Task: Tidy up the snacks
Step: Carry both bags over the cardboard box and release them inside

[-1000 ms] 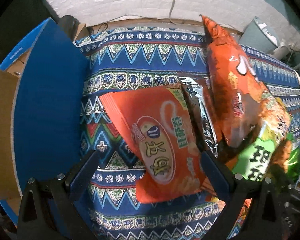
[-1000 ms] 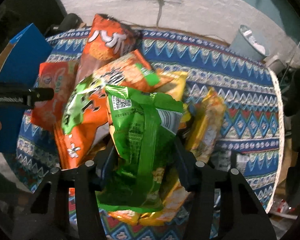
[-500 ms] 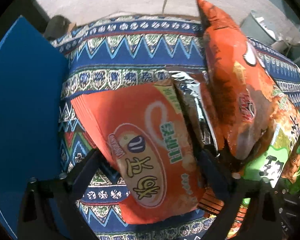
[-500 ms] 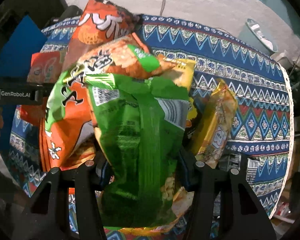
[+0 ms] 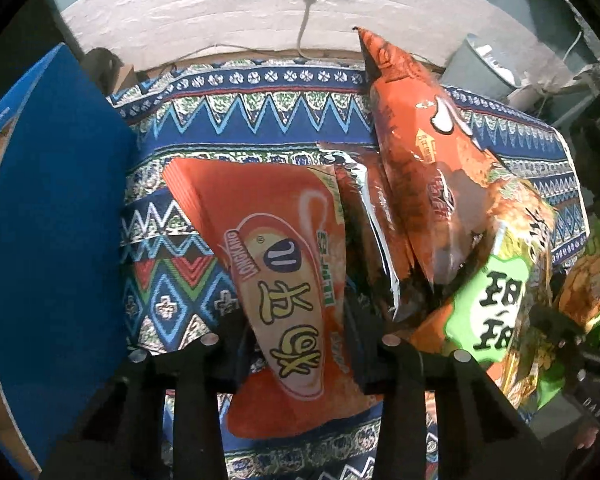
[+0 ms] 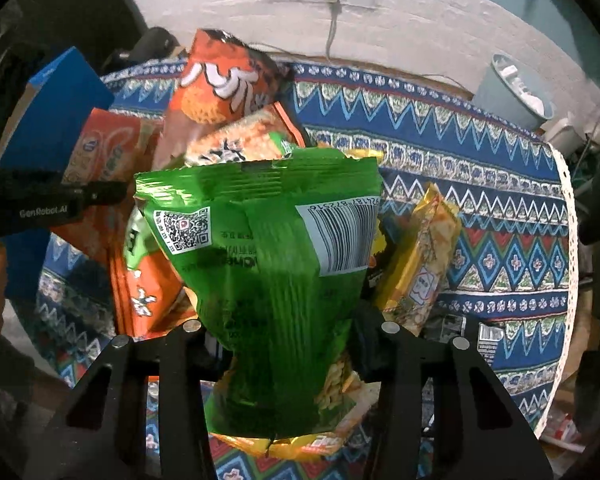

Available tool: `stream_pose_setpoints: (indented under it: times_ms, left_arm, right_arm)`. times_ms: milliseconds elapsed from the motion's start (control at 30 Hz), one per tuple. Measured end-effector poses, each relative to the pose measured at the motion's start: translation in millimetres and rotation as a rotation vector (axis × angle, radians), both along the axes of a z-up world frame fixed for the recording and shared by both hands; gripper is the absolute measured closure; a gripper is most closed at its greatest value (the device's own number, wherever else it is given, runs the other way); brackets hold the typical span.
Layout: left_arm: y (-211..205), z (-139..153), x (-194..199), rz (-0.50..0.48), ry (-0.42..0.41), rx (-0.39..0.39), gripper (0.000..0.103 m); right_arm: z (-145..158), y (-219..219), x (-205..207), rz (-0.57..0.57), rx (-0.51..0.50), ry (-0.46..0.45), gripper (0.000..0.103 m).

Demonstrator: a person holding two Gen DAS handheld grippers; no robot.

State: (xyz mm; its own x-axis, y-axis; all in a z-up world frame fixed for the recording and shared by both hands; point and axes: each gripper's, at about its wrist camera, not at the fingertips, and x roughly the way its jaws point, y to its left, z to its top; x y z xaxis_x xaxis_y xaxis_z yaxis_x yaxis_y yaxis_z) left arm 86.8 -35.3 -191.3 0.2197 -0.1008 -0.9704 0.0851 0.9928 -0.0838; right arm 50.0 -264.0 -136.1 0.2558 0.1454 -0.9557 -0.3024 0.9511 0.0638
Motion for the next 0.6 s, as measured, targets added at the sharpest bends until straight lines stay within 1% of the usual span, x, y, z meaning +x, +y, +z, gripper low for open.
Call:
stream_pose_setpoints:
  times_ms: [167,367,500,600]
  left_arm:
    - [2,15,-14,-0.011,-0.024,-0.008,0.064]
    - [6,43,-32,-0.045,-0.103,0.007,0.064]
    - [13,61,-38,-0.061,-0.146,-0.001,0.065]
    - [16,73,-45,-0.075,-0.190,0.015,0.065]
  right_arm:
    - [11,4,-3,0.017,0.005,-0.028,0.058]
    - [25,13,-6,0.042,0.001,-0.065,0.059]
    - [38,18,-7,0.044,0.021,-0.083,0.059]
    - [47,24,-5,0.049,0.030,-0.100,0.059]
